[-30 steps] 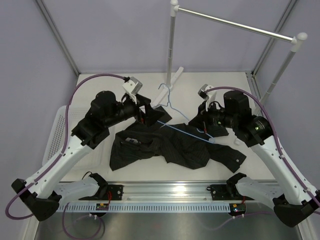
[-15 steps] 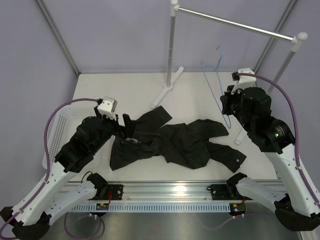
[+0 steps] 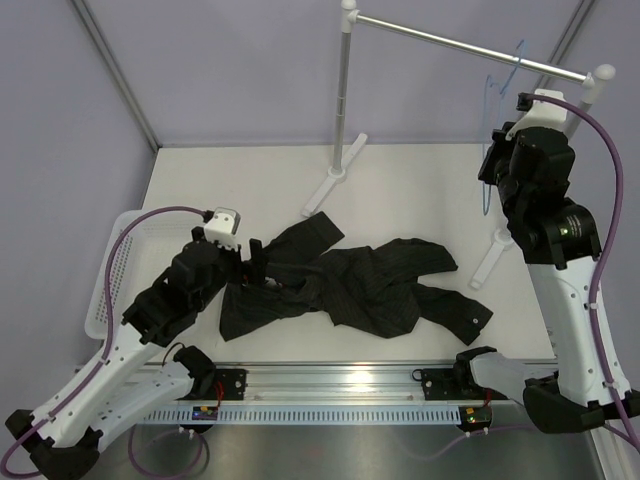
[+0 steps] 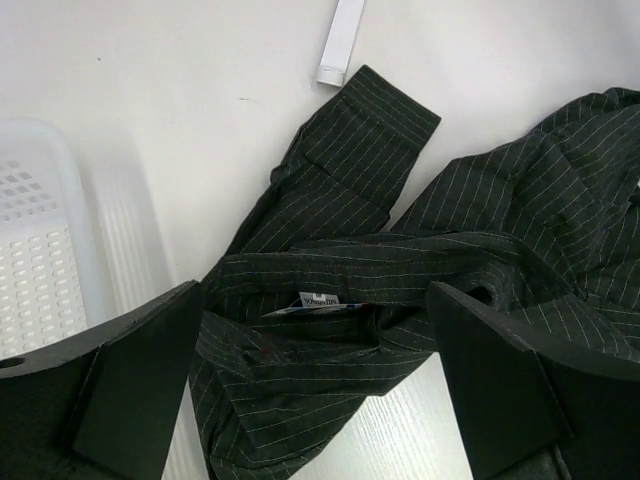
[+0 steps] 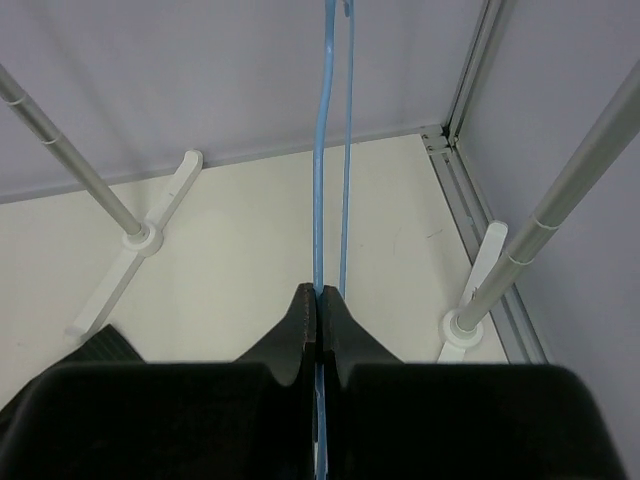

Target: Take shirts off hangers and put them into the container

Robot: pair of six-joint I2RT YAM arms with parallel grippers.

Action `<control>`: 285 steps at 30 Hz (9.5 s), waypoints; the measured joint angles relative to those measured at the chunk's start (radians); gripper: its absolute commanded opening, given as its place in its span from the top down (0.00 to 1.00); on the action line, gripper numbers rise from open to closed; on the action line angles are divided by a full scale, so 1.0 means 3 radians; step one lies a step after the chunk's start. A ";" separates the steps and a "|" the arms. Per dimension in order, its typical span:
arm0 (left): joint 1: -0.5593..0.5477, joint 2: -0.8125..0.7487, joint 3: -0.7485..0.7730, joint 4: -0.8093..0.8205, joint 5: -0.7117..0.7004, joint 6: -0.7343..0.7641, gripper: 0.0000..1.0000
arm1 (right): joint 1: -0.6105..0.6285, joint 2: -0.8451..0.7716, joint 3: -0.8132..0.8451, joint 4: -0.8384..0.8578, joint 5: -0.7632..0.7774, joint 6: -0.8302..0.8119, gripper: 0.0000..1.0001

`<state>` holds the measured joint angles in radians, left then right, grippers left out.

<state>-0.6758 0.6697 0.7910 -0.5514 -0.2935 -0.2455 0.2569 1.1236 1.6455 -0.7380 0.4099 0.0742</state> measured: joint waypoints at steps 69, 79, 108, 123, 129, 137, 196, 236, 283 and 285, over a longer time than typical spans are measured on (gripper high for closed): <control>-0.0903 0.3759 0.0975 0.0292 -0.0441 -0.1843 0.68 | -0.0387 -0.2294 -0.1869 -0.0025 -0.1554 0.0726 0.01; -0.0912 0.3518 0.0759 0.0524 -0.0581 -0.1743 1.00 | -0.0387 -0.2384 -0.1977 0.0023 -0.1614 0.0726 0.01; 0.0039 0.1153 0.3053 0.1191 -0.2969 0.2060 1.00 | -0.0387 -0.2458 -0.2049 0.0108 -0.1809 0.0726 0.01; 0.0782 0.0657 0.2140 0.1719 -0.2974 0.2729 1.00 | -0.0387 -0.2463 -0.2218 0.0217 -0.1977 0.0739 0.00; 0.1512 0.0624 0.1392 0.0857 -0.2415 0.1651 1.00 | -0.0387 -0.2501 -0.2223 0.0230 -0.2007 0.0740 0.00; 0.2466 0.0749 0.0417 0.0345 -0.1509 0.0318 1.00 | -0.0387 -0.2528 -0.2252 0.0238 -0.2045 0.0740 0.01; 0.0360 0.3688 0.1063 -0.0538 -0.1967 0.1381 0.12 | -0.0156 -0.2928 -0.2415 0.0303 -0.1943 0.0664 0.01; 0.0392 0.4054 0.1094 -0.0102 -0.2454 0.1802 1.00 | 0.0047 -0.2988 -0.2496 0.0308 -0.1765 0.0549 0.00; 0.2028 0.2714 0.0734 -0.1223 -0.1788 -0.0062 0.16 | 0.0238 -0.3142 -0.2496 0.0305 -0.1658 0.0511 0.00; 0.2029 0.2544 0.0790 -0.1256 -0.1740 -0.0072 0.07 | 0.0240 -0.3142 -0.2496 0.0305 -0.1657 0.0510 0.01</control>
<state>-0.0669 1.4330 1.0279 -0.9283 -0.8154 -0.2672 0.3290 0.1810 0.8967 -0.6464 -0.0872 0.2272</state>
